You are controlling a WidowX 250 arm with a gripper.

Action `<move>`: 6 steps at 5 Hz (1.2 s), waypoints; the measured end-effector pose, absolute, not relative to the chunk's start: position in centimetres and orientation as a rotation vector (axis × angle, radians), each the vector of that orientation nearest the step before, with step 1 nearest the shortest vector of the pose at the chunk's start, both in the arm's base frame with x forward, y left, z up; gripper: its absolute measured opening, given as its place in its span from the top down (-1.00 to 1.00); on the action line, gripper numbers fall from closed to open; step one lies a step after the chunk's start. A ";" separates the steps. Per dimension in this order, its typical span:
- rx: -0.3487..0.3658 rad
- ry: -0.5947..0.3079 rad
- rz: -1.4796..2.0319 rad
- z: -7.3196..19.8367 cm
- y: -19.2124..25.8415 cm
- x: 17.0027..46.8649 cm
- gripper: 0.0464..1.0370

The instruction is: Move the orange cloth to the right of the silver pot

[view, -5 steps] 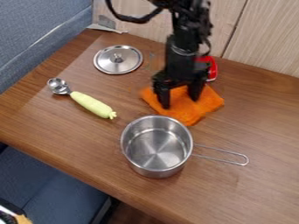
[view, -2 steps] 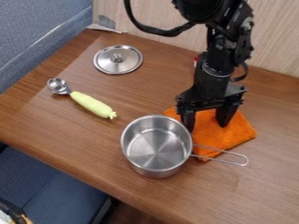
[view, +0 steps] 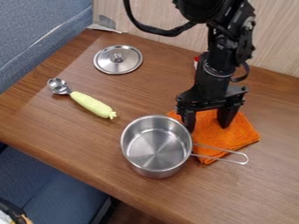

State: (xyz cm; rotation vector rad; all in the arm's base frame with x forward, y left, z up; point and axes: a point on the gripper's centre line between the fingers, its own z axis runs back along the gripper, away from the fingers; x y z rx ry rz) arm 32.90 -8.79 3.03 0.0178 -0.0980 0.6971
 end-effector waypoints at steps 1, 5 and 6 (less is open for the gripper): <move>0.019 -0.102 0.703 3.2 -8.6 33.2 -0.92; -0.138 -0.247 0.745 11.8 -6.4 32.5 -0.92; -0.153 -0.243 0.758 12.1 -5.6 32.6 -0.92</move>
